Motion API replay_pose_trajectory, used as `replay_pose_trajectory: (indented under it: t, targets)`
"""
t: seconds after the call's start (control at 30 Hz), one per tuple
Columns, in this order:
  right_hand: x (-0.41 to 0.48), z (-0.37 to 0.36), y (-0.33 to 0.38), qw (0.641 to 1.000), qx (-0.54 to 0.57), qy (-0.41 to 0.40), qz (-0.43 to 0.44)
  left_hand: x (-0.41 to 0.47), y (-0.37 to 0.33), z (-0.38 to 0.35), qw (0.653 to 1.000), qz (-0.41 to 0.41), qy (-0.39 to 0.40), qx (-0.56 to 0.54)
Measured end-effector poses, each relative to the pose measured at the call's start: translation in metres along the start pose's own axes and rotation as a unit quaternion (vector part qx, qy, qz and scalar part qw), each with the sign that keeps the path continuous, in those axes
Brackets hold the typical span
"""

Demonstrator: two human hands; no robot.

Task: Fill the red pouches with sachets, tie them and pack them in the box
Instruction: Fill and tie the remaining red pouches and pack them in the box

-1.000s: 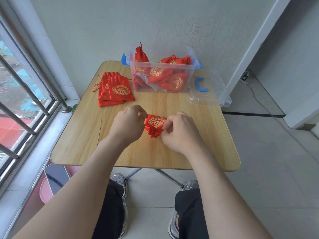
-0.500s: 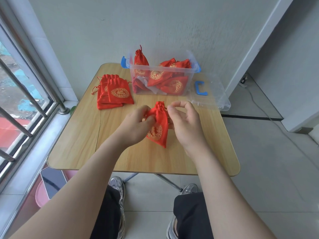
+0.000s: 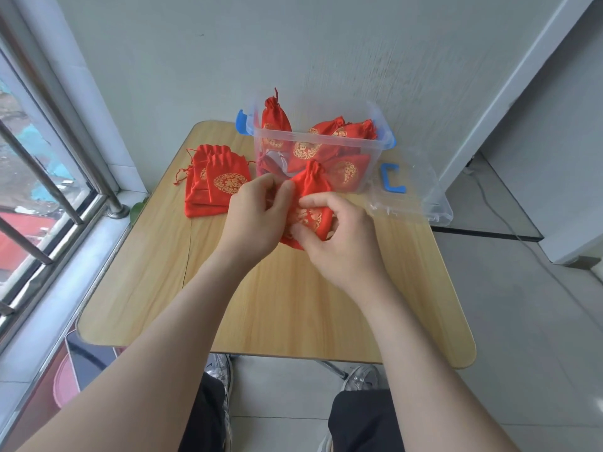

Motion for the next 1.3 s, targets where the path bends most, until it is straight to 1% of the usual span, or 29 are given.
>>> replay_pose_trajectory:
  t: [0.07, 0.1, 0.17, 0.23, 0.3, 0.37, 0.47, 0.53, 0.6, 0.7, 0.77, 0.83, 0.9, 0.93, 1.0, 1.03, 1.1, 1.13, 1.17, 1.2, 1.23, 1.27, 1.3]
  targets:
    - [0.012, 0.007, 0.000, 0.997, 0.009, -0.070, -0.011, 0.008, 0.009, 0.004, 0.998, -0.005, -0.031, 0.053]
    - [0.017, 0.010, 0.001, 0.994, 0.025, -0.100, -0.022, 0.012, 0.017, 0.006, 0.994, -0.008, -0.037, 0.099]
    - [0.034, 0.009, 0.010, 0.990, 0.046, -0.131, -0.031, 0.019, 0.035, 0.006, 0.975, 0.007, -0.025, 0.219]
    - [0.053, 0.004, 0.021, 0.988, 0.024, -0.150, -0.014, 0.022, 0.046, 0.006, 0.952, 0.043, 0.001, 0.304]
    - [0.076, -0.003, 0.029, 0.985, 0.003, -0.175, 0.003, 0.024, 0.046, 0.008, 0.935, 0.041, 0.017, 0.352]
    - [0.097, -0.008, 0.034, 0.979, -0.007, -0.205, 0.010, 0.027, 0.052, 0.008, 0.918, 0.055, 0.051, 0.388]
    - [0.125, -0.017, 0.036, 0.974, -0.015, -0.225, 0.005, 0.030, 0.068, 0.010, 0.888, 0.122, 0.105, 0.431]
    - [0.139, -0.024, 0.033, 0.975, -0.023, -0.222, -0.012, 0.030, 0.071, 0.009, 0.879, 0.125, 0.107, 0.448]
    - [0.148, -0.030, 0.032, 0.972, -0.041, -0.232, -0.021, 0.033, 0.071, 0.011, 0.877, 0.109, 0.077, 0.462]
    - [0.158, -0.030, 0.031, 0.966, -0.056, -0.252, -0.031, 0.036, 0.071, 0.015, 0.876, 0.092, 0.031, 0.473]
    - [0.165, -0.031, 0.028, 0.968, -0.080, -0.233, -0.046, 0.037, 0.072, 0.018, 0.875, 0.092, 0.018, 0.474]
    - [0.170, -0.035, 0.024, 0.965, -0.168, -0.186, -0.079, 0.038, 0.074, 0.020, 0.874, 0.094, 0.013, 0.477]
    - [0.167, -0.038, 0.017, 0.945, -0.262, -0.144, -0.133, 0.039, 0.074, 0.021, 0.877, 0.090, 0.005, 0.471]
    - [0.163, -0.039, 0.015, 0.936, -0.289, -0.135, -0.149, 0.040, 0.073, 0.021, 0.883, 0.087, 0.001, 0.462]
    - [0.151, -0.041, 0.013, 0.930, -0.309, -0.140, -0.143, 0.040, 0.070, 0.020, 0.897, 0.083, -0.015, 0.434]
    - [0.143, -0.041, 0.013, 0.929, -0.312, -0.157, -0.118, 0.040, 0.069, 0.021, 0.907, 0.079, -0.026, 0.412]
    - [0.125, -0.041, 0.014, 0.930, -0.306, -0.197, -0.052, 0.039, 0.066, 0.018, 0.932, 0.060, -0.035, 0.355]
    - [0.116, -0.040, 0.015, 0.935, -0.293, -0.199, -0.026, 0.038, 0.063, 0.015, 0.944, 0.043, -0.033, 0.324]
    - [0.108, -0.041, 0.012, 0.946, -0.269, -0.182, -0.018, 0.037, 0.059, 0.012, 0.956, 0.031, -0.030, 0.292]
    - [0.100, -0.041, 0.010, 0.960, -0.233, -0.152, -0.035, 0.035, 0.055, 0.010, 0.965, 0.022, -0.030, 0.258]
    - [0.091, -0.040, 0.005, 0.973, -0.187, -0.116, -0.076, 0.032, 0.049, 0.009, 0.974, 0.020, -0.033, 0.224]
    - [0.083, -0.041, 0.001, 0.979, -0.136, -0.084, -0.129, 0.030, 0.046, 0.008, 0.981, 0.027, -0.032, 0.191]
    - [0.075, -0.040, -0.004, 0.977, -0.082, -0.061, -0.189, 0.025, 0.041, 0.007, 0.986, 0.040, -0.026, 0.161]
Point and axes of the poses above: each hand's wrist, its own x-axis towards the middle knuckle, its own z-axis out of the back of the hand, y = z × x, the point moved 4 cm from there along x, towards the middle knuckle, and after that the axes turned 3 degrees about -x, right-handed, at the moved point
